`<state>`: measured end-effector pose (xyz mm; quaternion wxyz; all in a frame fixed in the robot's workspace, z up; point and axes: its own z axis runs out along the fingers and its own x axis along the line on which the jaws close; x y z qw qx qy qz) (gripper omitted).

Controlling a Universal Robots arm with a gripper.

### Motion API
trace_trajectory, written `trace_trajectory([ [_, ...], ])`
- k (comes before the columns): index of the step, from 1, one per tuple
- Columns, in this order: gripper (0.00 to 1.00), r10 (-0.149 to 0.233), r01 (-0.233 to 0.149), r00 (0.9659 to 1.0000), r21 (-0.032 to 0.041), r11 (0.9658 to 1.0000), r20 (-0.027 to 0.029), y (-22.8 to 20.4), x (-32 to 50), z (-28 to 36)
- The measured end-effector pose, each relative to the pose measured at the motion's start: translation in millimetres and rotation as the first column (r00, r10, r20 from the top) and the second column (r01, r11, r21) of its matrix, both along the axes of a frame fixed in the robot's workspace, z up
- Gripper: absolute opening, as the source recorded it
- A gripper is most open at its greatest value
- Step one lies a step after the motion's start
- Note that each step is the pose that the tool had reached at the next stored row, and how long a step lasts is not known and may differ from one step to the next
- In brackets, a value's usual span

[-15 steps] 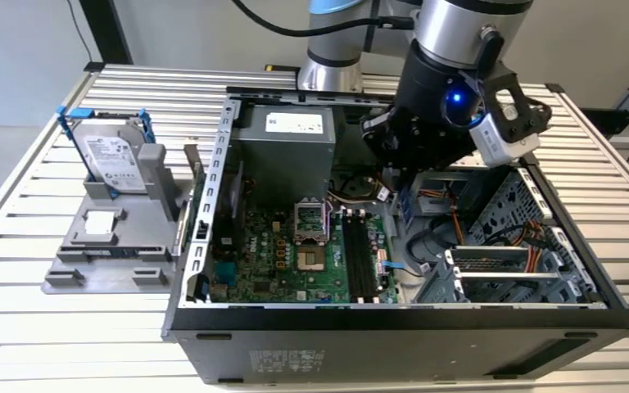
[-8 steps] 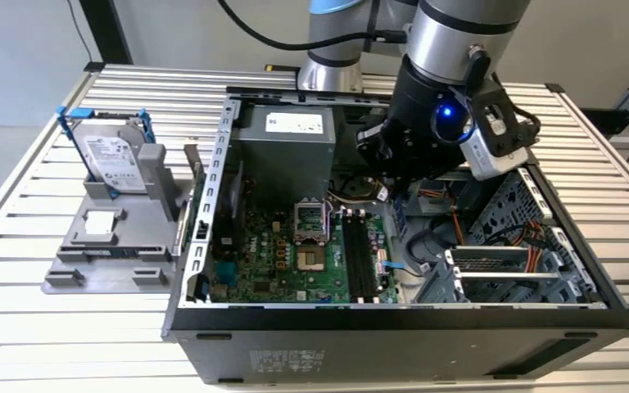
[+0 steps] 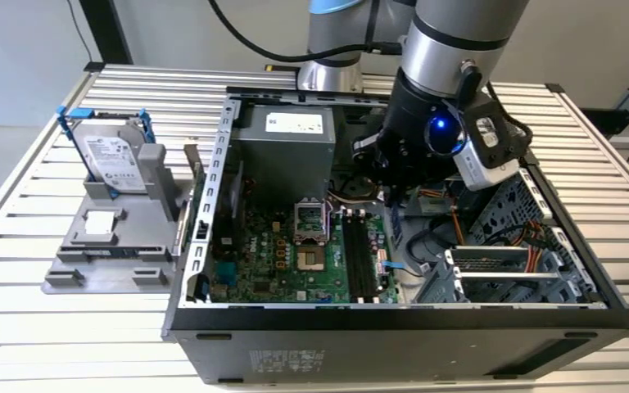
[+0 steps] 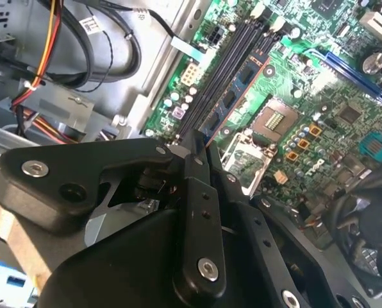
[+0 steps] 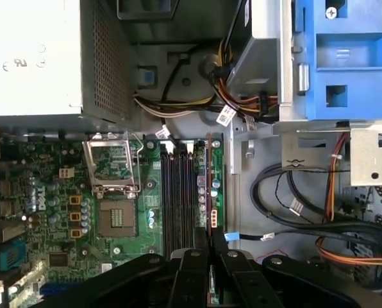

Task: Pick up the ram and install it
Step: 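Insert the ram into the slot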

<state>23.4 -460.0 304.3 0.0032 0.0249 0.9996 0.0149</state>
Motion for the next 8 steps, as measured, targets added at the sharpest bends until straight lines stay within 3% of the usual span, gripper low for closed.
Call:
trace_trajectory([
  [8,0.0,-0.008,0.008,1.0,0.0002,1.0,0.0,0.0,0.2,-14.7],
])
